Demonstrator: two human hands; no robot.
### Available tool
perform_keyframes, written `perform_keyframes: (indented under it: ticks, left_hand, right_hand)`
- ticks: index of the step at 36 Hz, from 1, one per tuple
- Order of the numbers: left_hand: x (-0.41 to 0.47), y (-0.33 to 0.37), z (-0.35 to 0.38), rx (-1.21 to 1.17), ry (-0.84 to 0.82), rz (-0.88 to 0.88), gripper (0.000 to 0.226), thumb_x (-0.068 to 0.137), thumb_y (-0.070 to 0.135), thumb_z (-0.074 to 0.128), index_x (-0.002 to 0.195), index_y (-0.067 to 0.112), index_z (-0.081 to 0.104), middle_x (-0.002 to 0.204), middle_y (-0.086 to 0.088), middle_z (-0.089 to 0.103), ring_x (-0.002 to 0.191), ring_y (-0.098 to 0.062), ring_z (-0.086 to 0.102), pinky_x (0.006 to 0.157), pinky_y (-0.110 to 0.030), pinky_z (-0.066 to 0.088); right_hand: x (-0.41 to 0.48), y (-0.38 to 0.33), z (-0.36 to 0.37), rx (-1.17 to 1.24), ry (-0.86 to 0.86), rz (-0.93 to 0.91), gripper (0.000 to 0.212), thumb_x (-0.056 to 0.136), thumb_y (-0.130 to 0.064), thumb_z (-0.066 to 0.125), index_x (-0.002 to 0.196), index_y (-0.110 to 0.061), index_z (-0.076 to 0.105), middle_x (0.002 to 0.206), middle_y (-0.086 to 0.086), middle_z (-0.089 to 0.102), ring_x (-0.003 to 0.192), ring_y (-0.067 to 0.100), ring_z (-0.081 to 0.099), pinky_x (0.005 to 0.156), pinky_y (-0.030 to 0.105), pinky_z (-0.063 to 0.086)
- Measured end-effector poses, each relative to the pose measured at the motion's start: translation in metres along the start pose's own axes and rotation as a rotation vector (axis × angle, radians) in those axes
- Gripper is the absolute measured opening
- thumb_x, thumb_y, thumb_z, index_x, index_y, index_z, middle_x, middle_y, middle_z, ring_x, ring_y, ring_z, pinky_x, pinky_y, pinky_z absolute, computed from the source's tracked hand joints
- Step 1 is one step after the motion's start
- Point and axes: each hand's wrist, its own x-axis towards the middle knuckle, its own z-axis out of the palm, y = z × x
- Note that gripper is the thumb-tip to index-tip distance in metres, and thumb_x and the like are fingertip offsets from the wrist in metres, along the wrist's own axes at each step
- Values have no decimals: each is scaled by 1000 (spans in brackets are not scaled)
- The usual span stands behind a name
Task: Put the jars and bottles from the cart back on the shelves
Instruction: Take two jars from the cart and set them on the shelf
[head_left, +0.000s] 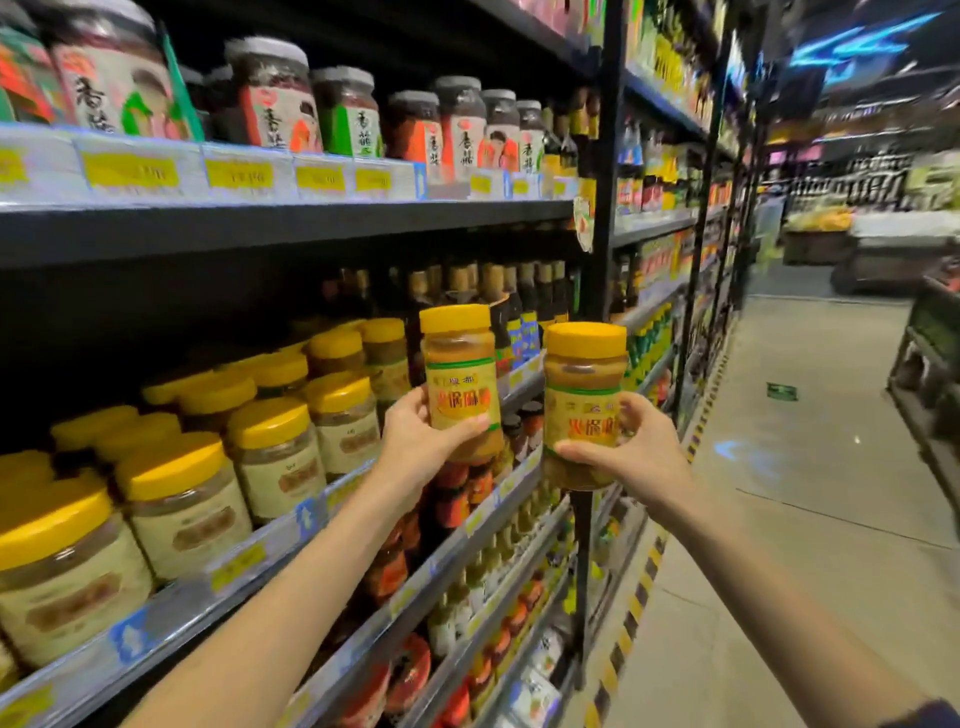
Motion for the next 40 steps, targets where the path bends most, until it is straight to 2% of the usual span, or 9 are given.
perform_keyframes:
  ticks: [3, 9, 14, 19, 22, 25, 31, 36, 40]
  left_hand:
    - [31, -11, 13, 17, 30, -6, 51, 66, 13, 83, 109, 17, 56, 108, -2, 65, 98, -15, 64, 86, -31, 53]
    - [87, -30, 37, 40, 94, -19, 51, 65, 11, 82, 107, 16, 54, 101, 3, 65, 87, -4, 64, 69, -15, 52]
    - [127, -45, 48, 131, 217, -8, 64, 63, 14, 84, 119, 7, 52, 109, -1, 62, 95, -12, 62, 83, -25, 50]
    - [149, -54, 50, 194, 364, -50, 76, 60, 20, 86, 125, 5, 49, 120, -5, 63, 104, -16, 62, 91, -33, 51]
    - [157, -56, 50, 214, 444, -83, 77, 59, 20, 87, 124, 7, 48, 116, -4, 64, 101, -15, 63, 89, -31, 51]
    - [161, -61, 48, 234, 504, -131, 80, 56, 22, 88, 124, 9, 48, 116, -5, 65, 105, -18, 63, 94, -40, 51]
    - [164, -69, 47, 356, 513, -199, 40, 62, 15, 85, 92, 17, 58, 93, 7, 64, 86, -6, 61, 79, -25, 49]
    - [171, -76, 44, 432, 509, -283, 66, 50, 27, 91, 106, 8, 59, 99, -3, 69, 94, -16, 66, 84, -35, 54]
    - [175, -79, 46, 483, 493, -331, 55, 56, 22, 89, 97, 9, 55, 96, -4, 67, 93, -17, 64, 86, -37, 53]
  right_hand:
    - [31, 10, 0, 4, -2, -10, 78, 53, -27, 89, 120, -17, 51, 111, 0, 65, 103, 17, 63, 91, 39, 53]
    - [94, 27, -1, 44, -63, -67, 65, 60, -18, 86, 113, -21, 50, 103, -8, 63, 96, 10, 62, 74, 18, 48]
    - [153, 47, -4, 64, -188, -111, 65, 62, -17, 85, 117, -19, 50, 108, -3, 63, 98, 11, 62, 77, 21, 50]
    - [204, 62, 4, 62, -300, -135, 78, 57, -25, 87, 124, -15, 49, 115, 0, 64, 105, 16, 62, 93, 39, 52]
    - [226, 62, 12, 80, -373, -156, 68, 61, -20, 86, 117, -18, 48, 110, -8, 60, 106, 12, 57, 90, 31, 48]
    - [239, 63, 20, 103, -438, -160, 72, 60, -19, 86, 121, -17, 49, 119, 1, 60, 112, 19, 58, 95, 38, 49]
    - [252, 64, 40, 178, -532, -184, 64, 61, -17, 85, 111, -28, 47, 108, -10, 58, 112, 16, 55, 99, 41, 46]
    - [255, 64, 50, 223, -573, -193, 59, 60, -11, 85, 100, -34, 49, 102, -17, 58, 104, 12, 58, 96, 38, 49]
    - [258, 66, 53, 229, -572, -198, 66, 58, -13, 86, 114, -20, 51, 110, -5, 62, 104, 12, 60, 93, 39, 52]
